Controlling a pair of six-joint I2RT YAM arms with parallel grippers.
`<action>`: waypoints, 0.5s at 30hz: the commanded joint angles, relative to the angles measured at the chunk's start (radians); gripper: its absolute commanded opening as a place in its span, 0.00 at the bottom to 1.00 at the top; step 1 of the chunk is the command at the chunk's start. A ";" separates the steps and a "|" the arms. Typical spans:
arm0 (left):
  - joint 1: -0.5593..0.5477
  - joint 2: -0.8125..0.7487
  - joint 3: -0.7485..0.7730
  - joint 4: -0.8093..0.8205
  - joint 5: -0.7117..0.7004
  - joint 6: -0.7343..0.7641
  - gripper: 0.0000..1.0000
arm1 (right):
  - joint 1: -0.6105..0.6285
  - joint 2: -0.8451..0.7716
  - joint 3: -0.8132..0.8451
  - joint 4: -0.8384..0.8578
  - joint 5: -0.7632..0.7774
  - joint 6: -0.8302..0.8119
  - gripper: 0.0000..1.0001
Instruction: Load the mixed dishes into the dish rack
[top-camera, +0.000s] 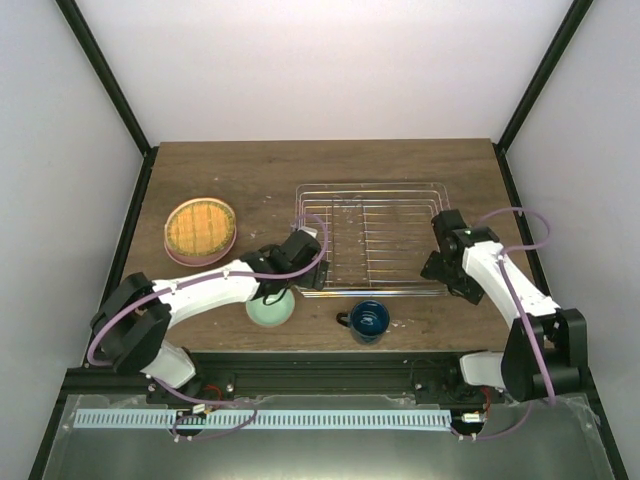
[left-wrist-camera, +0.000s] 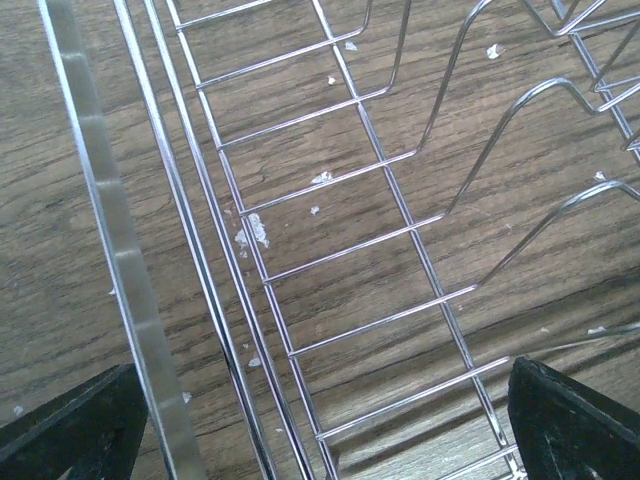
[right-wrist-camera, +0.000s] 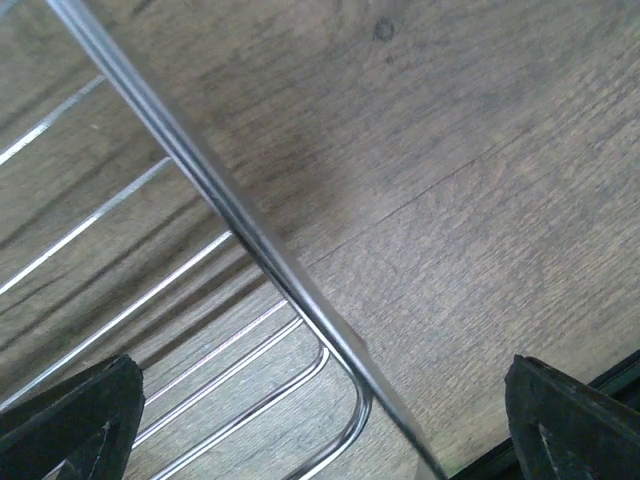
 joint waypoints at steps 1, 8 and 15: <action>-0.009 0.002 0.001 -0.048 -0.021 0.002 1.00 | 0.010 -0.074 0.055 0.034 0.009 -0.060 1.00; -0.008 0.091 0.129 -0.102 -0.120 0.023 1.00 | 0.011 -0.154 0.164 0.147 -0.085 -0.197 1.00; 0.006 0.100 0.231 -0.146 -0.253 0.004 1.00 | 0.010 -0.224 0.213 0.251 -0.087 -0.314 1.00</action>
